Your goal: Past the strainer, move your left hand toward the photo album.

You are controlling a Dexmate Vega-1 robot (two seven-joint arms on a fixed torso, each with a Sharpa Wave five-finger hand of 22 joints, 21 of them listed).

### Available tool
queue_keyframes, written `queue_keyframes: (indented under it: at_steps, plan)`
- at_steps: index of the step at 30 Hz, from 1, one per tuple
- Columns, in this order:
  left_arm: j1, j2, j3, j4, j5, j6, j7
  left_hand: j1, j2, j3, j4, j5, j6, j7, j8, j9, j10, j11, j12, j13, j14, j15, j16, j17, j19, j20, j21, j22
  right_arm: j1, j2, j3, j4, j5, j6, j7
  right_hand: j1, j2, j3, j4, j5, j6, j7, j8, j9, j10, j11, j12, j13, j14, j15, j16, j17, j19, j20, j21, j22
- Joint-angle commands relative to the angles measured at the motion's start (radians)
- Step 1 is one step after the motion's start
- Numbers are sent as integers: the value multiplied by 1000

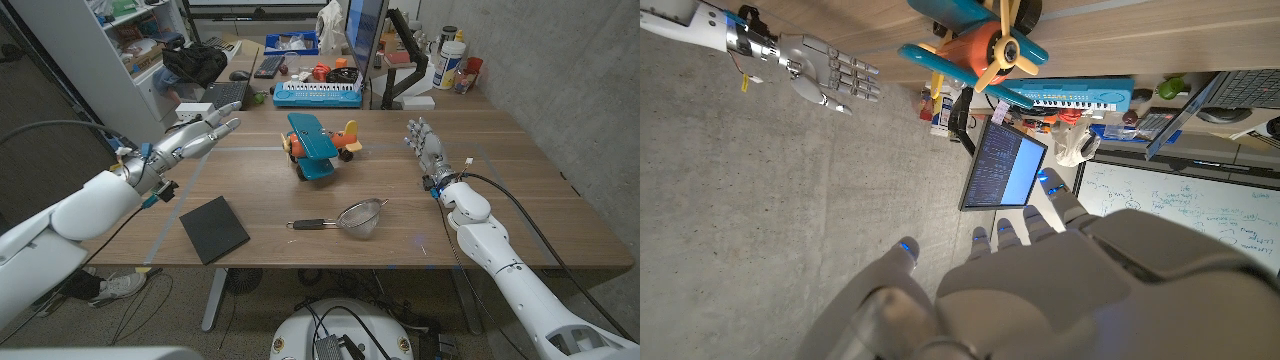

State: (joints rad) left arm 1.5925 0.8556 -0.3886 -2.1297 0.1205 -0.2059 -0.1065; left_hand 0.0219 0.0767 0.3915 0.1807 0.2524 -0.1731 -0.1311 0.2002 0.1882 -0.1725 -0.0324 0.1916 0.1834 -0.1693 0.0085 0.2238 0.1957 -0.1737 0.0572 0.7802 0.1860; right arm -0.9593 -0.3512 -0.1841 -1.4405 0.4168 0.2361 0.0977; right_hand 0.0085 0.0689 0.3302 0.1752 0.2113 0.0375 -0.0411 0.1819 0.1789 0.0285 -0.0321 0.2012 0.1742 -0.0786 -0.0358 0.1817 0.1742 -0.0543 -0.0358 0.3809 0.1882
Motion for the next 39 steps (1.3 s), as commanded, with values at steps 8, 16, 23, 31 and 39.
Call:
queue_keyframes:
  at_steps: [8, 16, 23, 31, 39]
  plan:
    - [11, -27, -34, -16, 94, 17, -63, 16, 69, 5, -12, 5, -134, -10, 3, 4, -142, -11, 1, 3, -189, -8, -4, 2, -258, -9, -7, 1, 8, -1, -10, 2, -6, 2, -7, 4, 89, 1, 2, 3, 8, -4, 6, 4, 4, -5, 2, 6, 4, -20, 1, 2, 2, -44, -6, 5]
    - [18, -26, -43, -24, 116, 29, -92, 25, 69, 9, -16, 7, -123, -14, 7, 4, -131, -19, 4, 3, -171, -8, 2, 1, -255, -12, -9, 1, 7, 0, -12, 3, -7, 6, -9, 3, 88, 1, 2, 3, 7, -3, 6, 4, 3, -7, 1, 6, 4, -19, 1, 2, 3, -43, -8, 5]
    - [20, -26, -47, -26, 129, 39, -112, 32, 70, 13, -20, 8, -121, -17, 7, 3, -128, -20, 4, 3, -172, -8, 1, 0, -258, -13, -12, 0, 9, 3, -16, 7, -8, 9, -10, 3, 88, 0, 2, 3, 7, -3, 6, 4, 3, -7, 1, 6, 4, -19, 1, 2, 4, -44, -10, 5]
    - [25, -22, -50, -27, 148, 39, -128, 38, 69, 16, -22, 9, -119, -17, 7, 3, -127, -19, 3, 3, -175, -6, 0, 0, -265, -13, -17, 0, 9, 4, -19, 7, -11, 10, -13, 3, 89, 0, 2, 3, 8, -3, 6, 4, 2, -7, 1, 6, 4, -19, 1, 2, 4, -43, -11, 5]
    - [24, -17, -47, -22, 151, 41, -145, 41, 67, 18, -23, 10, -118, -18, 8, 3, -127, -19, 2, 3, -177, -8, -2, 0, -266, -15, -19, 0, 9, 5, -22, 6, -13, 11, -16, 3, 88, 0, 2, 3, 7, -4, 6, 4, 2, -8, 1, 6, 4, -20, 1, 2, 4, -43, -13, 5]
